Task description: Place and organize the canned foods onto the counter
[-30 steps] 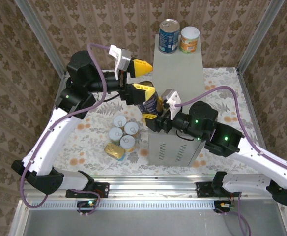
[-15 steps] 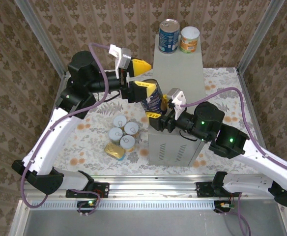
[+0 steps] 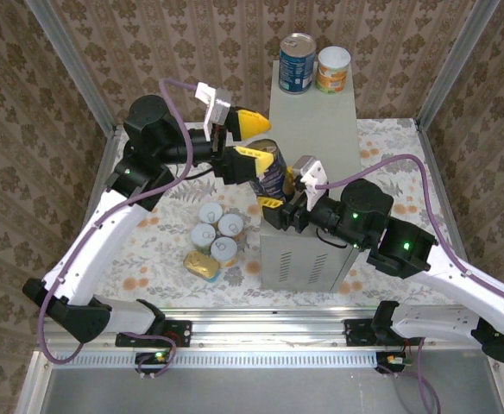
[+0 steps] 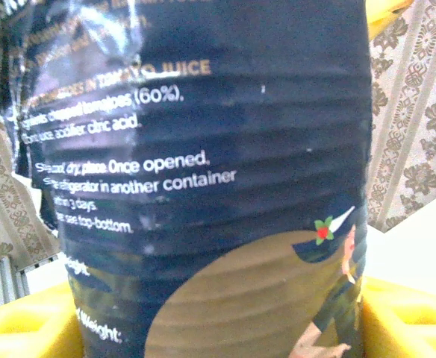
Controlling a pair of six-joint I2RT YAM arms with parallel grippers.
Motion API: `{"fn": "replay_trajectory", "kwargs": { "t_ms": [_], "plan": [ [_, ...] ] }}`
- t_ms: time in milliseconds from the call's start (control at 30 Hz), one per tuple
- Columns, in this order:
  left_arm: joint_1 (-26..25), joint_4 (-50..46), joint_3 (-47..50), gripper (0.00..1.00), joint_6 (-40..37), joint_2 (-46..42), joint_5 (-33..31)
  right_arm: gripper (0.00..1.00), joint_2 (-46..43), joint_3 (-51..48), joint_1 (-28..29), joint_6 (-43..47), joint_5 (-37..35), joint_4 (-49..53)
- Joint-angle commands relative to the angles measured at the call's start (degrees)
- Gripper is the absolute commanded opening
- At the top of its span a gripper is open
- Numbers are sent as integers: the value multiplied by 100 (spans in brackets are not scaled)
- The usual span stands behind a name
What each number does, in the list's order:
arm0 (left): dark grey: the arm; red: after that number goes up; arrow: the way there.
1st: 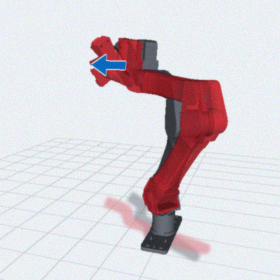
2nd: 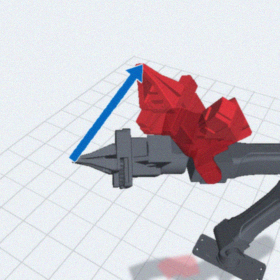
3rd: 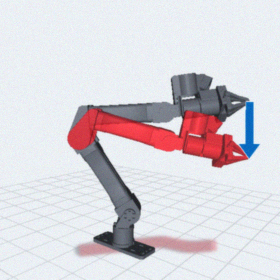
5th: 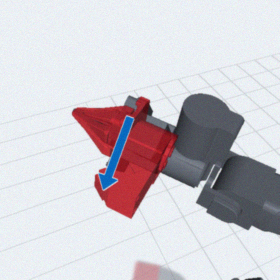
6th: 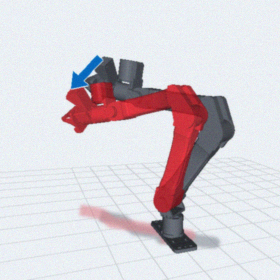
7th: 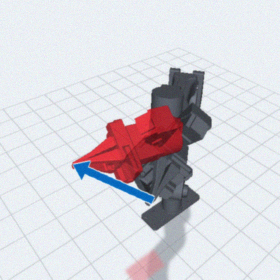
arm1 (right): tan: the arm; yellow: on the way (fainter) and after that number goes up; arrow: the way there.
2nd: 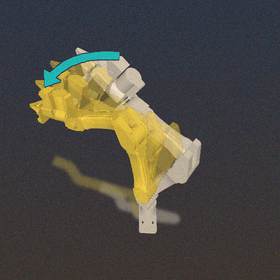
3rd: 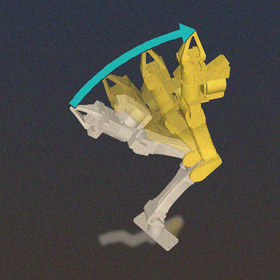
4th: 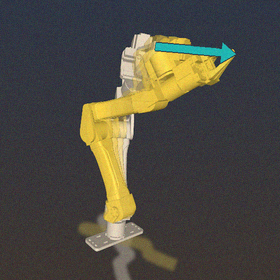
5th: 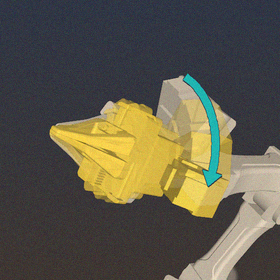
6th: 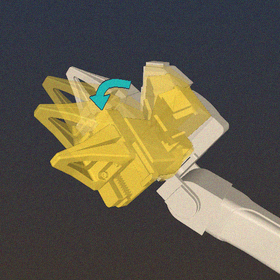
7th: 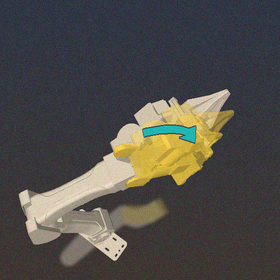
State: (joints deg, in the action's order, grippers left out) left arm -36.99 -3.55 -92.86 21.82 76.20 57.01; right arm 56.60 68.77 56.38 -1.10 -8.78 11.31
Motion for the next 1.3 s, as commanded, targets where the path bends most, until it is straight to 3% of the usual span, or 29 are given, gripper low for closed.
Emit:
{"fn": "replay_trajectory", "kwargs": {
  "t_ms": [0,300,500,600,667,900,1033,1267],
  "plan": [
    [17,235,50,100,168,-144,321,53,-252,304,-52,14,-272,-1025],
    [18,-115,36,99,-56,-116,119,54,-255,388,-92,12,-213,-990],
    [-32,-68,-47,93,-59,-45,67,55,-189,396,-92,-48,-226,-1067],
    [-45,10,-39,82,-32,-36,-21,57,-150,406,-92,-65,-232,-1061],
    [-42,148,-50,72,47,-10,-54,60,-138,418,-100,-83,-243,-1047],
    [-80,424,-195,58,178,126,-485,79,-201,413,-101,-92,-429,-850],
    [-162,107,-528,57,-142,280,-971,91,-324,397,-118,-57,-724,-523],
    [-659,-1283,-1487,56,-1372,725,-2176,100,-972,236,-145,86,-1418,136]
  ]
}}
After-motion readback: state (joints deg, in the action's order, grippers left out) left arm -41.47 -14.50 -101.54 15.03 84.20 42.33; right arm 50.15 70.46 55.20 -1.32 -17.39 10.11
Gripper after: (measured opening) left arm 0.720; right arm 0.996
